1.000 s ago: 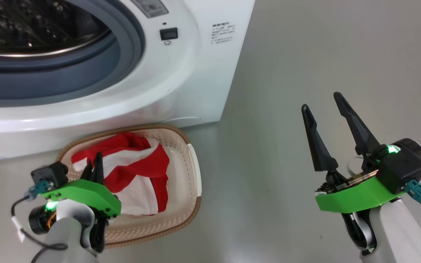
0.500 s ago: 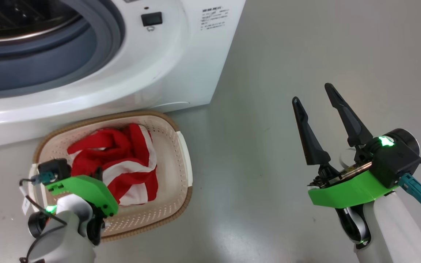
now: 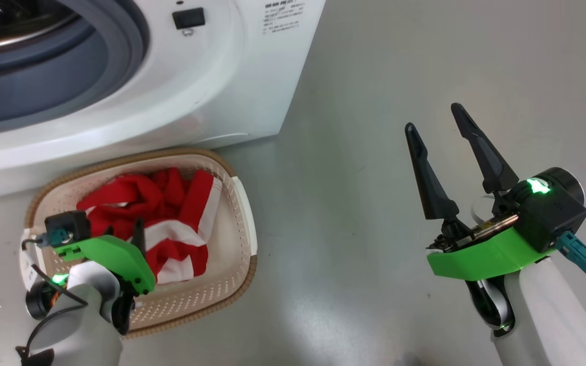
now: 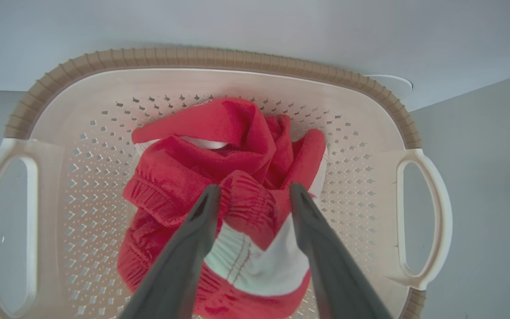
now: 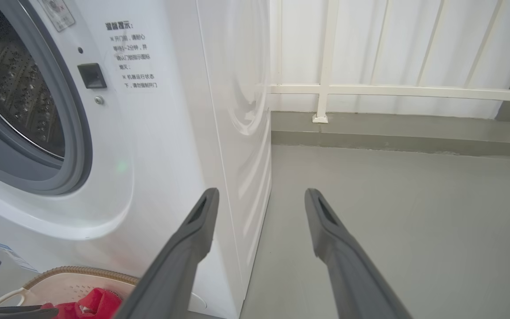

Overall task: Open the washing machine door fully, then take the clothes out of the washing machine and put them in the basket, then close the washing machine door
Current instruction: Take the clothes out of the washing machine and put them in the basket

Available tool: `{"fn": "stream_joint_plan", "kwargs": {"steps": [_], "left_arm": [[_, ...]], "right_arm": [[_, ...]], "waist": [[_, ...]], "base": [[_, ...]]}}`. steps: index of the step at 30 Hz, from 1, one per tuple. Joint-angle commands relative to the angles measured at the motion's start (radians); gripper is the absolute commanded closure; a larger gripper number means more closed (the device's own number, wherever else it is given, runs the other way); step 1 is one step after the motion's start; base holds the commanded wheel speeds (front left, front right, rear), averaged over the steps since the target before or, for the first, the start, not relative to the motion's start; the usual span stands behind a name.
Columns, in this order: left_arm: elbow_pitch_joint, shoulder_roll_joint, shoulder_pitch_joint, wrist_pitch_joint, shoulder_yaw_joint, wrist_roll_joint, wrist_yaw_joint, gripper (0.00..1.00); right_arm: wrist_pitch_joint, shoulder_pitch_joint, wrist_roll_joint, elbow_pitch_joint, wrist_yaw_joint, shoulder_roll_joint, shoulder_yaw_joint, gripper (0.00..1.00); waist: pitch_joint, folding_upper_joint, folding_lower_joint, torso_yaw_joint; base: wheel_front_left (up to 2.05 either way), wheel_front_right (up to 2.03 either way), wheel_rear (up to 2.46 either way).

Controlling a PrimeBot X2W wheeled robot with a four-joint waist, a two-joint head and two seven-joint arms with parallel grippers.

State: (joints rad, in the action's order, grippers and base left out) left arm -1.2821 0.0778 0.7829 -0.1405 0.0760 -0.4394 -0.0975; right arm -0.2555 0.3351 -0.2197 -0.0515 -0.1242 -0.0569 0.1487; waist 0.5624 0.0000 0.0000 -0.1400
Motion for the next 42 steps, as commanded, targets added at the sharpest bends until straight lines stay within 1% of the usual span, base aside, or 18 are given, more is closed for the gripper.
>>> {"fn": "stream_joint_plan", "kwargs": {"steps": [1, 4, 8, 14, 18, 24, 25, 36, 42], "left_arm": [[0.004, 0.031, -0.011, -0.017, -0.013, 0.006, -0.006, 0.0], [0.004, 0.029, -0.014, -0.059, -0.003, 0.011, -0.01, 0.0], [0.008, 0.023, -0.025, -0.096, -0.012, -0.005, -0.015, 0.0], [0.082, 0.017, -0.059, -0.12, 0.008, 0.004, -0.028, 0.0], [0.23, 0.026, -0.116, -0.121, 0.002, 0.028, -0.03, 0.0], [0.446, 0.024, -0.231, -0.121, -0.045, 0.081, -0.027, 0.0], [0.446, 0.024, -0.231, -0.121, -0.045, 0.081, -0.027, 0.0], [0.78, -0.009, -0.418, -0.121, -0.134, 0.167, -0.029, 0.0], [0.88, -0.022, -0.485, -0.121, -0.166, 0.17, -0.031, 0.0]], "right_arm": [[-0.006, -0.001, -0.006, 0.02, -0.007, 0.006, 0.018, 0.0], [-0.006, -0.004, -0.005, 0.017, -0.007, 0.006, 0.014, 0.0], [-0.006, -0.013, 0.007, 0.021, -0.007, 0.006, 0.008, 0.0], [-0.006, -0.043, 0.029, 0.015, -0.007, 0.006, -0.03, 0.0], [-0.006, -0.06, 0.041, 0.012, -0.007, 0.006, -0.038, 0.0], [-0.006, -0.084, 0.05, 0.01, -0.007, 0.007, -0.047, 0.0], [-0.006, -0.084, 0.05, 0.01, -0.007, 0.007, -0.047, 0.0], [-0.006, -0.132, 0.054, 0.016, -0.007, 0.007, -0.061, 0.0], [-0.006, -0.157, 0.049, 0.015, -0.007, 0.007, -0.073, 0.0]], "waist": [[-0.015, 0.0, 0.0, 0.006], [-0.04, 0.0, 0.0, 0.013], [-0.078, 0.0, 0.0, 0.024], [-0.137, 0.0, 0.0, 0.043], [-0.179, 0.0, 0.0, 0.056], [-0.242, 0.0, 0.0, 0.068], [-0.242, 0.0, 0.0, 0.068], [-0.348, 0.0, 0.0, 0.079], [-0.401, 0.0, 0.0, 0.078]], "base": [[0.0, 0.0, 0.0], [0.0, 0.0, 0.0], [0.0, 0.0, 0.0], [0.0, 0.0, 0.0], [0.0, 0.0, 0.0], [0.0, 0.0, 0.0], [0.0, 0.0, 0.0], [0.0, 0.0, 0.0], [0.0, 0.0, 0.0]]}}
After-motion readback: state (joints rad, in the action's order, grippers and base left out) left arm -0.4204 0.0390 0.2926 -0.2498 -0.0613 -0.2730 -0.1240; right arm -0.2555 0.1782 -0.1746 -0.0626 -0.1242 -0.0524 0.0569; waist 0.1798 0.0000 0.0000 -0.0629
